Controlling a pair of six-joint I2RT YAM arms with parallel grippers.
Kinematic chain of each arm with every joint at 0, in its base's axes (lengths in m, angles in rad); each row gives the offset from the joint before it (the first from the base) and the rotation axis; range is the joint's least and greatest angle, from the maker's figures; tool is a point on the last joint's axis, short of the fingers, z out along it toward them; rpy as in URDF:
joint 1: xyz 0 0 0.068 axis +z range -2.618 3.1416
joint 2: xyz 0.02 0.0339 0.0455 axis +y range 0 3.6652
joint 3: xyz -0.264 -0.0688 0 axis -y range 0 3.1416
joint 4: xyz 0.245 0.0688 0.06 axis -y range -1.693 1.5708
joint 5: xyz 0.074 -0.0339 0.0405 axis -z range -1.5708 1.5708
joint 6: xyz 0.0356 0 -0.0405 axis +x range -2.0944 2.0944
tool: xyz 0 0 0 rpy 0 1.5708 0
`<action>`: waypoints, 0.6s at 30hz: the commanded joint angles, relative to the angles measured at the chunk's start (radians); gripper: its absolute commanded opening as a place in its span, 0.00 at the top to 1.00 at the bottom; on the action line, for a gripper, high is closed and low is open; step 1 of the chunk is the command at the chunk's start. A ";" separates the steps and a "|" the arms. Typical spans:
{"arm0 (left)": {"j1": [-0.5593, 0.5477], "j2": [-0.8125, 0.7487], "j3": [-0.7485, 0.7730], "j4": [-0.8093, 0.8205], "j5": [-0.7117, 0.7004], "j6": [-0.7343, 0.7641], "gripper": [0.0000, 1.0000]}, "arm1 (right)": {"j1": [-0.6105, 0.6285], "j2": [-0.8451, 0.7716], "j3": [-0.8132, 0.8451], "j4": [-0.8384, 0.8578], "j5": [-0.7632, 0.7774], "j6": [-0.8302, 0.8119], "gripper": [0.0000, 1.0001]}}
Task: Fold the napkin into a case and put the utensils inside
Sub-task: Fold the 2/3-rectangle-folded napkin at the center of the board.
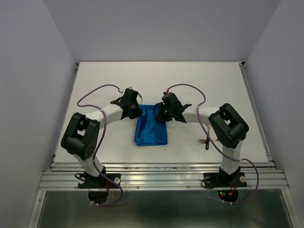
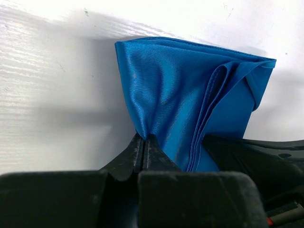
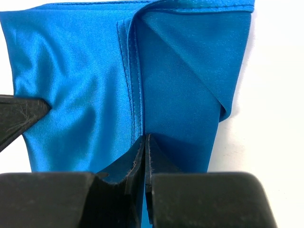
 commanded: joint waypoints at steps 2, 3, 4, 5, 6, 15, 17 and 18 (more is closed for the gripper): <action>-0.036 -0.031 0.058 -0.024 -0.013 -0.009 1.00 | 0.013 0.023 0.013 -0.046 0.023 -0.004 0.94; -0.046 -0.026 0.070 -0.027 -0.014 -0.014 1.00 | 0.013 0.023 0.015 -0.049 0.020 -0.005 0.94; -0.052 -0.024 0.076 -0.029 -0.014 -0.017 1.00 | 0.013 0.024 0.018 -0.049 0.019 -0.005 0.93; -0.064 -0.021 0.082 -0.029 -0.013 -0.020 1.00 | 0.013 0.026 0.020 -0.050 0.020 -0.008 0.93; -0.070 -0.015 0.096 -0.029 -0.010 -0.021 1.00 | 0.013 0.026 0.024 -0.052 0.019 -0.007 0.94; -0.112 0.011 0.156 -0.041 -0.010 -0.040 1.00 | 0.022 0.032 0.027 -0.055 0.020 -0.009 0.93; -0.119 0.028 0.164 -0.043 -0.010 -0.043 1.00 | 0.022 0.032 0.027 -0.053 0.019 -0.005 0.93; -0.122 0.028 0.165 -0.043 -0.010 -0.044 1.00 | 0.022 0.032 0.027 -0.052 0.019 -0.005 0.94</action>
